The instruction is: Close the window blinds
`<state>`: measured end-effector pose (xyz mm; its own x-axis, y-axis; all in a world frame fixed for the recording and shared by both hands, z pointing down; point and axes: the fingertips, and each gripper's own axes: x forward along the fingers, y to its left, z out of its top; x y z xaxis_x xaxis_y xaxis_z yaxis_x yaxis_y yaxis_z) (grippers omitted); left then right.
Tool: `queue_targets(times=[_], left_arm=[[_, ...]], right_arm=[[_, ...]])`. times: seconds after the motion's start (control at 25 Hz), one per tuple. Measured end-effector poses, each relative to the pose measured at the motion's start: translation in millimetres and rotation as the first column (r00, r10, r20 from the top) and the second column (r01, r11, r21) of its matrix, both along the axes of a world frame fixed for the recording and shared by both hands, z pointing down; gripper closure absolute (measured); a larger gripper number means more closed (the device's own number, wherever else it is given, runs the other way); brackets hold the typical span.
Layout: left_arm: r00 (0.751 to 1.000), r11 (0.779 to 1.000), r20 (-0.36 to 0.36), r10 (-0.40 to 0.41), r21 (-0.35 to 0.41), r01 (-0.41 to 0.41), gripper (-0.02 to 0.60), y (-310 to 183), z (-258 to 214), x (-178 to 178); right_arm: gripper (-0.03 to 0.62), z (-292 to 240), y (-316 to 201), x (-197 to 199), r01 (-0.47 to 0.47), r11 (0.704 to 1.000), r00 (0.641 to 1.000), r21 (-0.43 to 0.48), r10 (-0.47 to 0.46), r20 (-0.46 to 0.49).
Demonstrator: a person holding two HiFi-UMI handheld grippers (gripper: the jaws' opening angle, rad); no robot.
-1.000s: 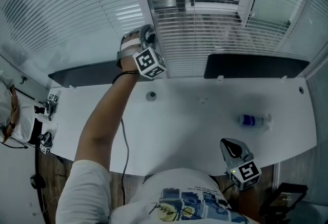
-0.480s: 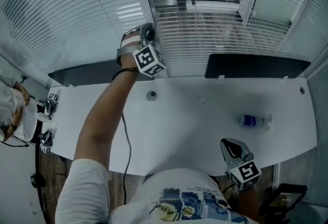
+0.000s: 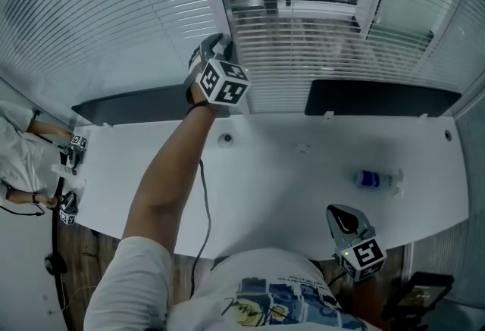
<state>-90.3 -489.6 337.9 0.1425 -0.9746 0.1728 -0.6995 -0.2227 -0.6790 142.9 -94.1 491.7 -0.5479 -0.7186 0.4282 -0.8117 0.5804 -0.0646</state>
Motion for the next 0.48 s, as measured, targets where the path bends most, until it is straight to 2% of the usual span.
queue_targets(times=[0.12, 0.2, 0.32, 0.48], left_arm=[[0.991, 0.999, -0.136, -0.018, -0.029, 0.014, 0.457, -0.3, -1.5, -2.6], [0.97, 0.998, -0.239, -0.035, -0.05, 0.024, 0.457, 0.2, -2.8, -4.0], [0.924, 0.996, -0.378, -0.061, -0.079, 0.034, 0.457, 1.0, -3.9, -5.5], [0.849, 0.993, -0.521, -0.087, -0.109, 0.035, 0.457, 1.2, -5.5, -10.3]], right_arm=[[0.591, 1.2, -0.4, 0.4, 0.004, 1.0, 1.0, 0.003, -0.004, -0.004], [0.591, 3.9, 1.0, 0.9, 0.009, 1.0, 1.0, 0.001, -0.009, -0.001], [0.591, 3.0, 1.0, 2.7, 0.003, 1.0, 1.0, 0.002, -0.003, -0.005], [0.591, 3.0, 0.6, 2.4, 0.007, 1.0, 1.0, 0.008, -0.007, -0.007]])
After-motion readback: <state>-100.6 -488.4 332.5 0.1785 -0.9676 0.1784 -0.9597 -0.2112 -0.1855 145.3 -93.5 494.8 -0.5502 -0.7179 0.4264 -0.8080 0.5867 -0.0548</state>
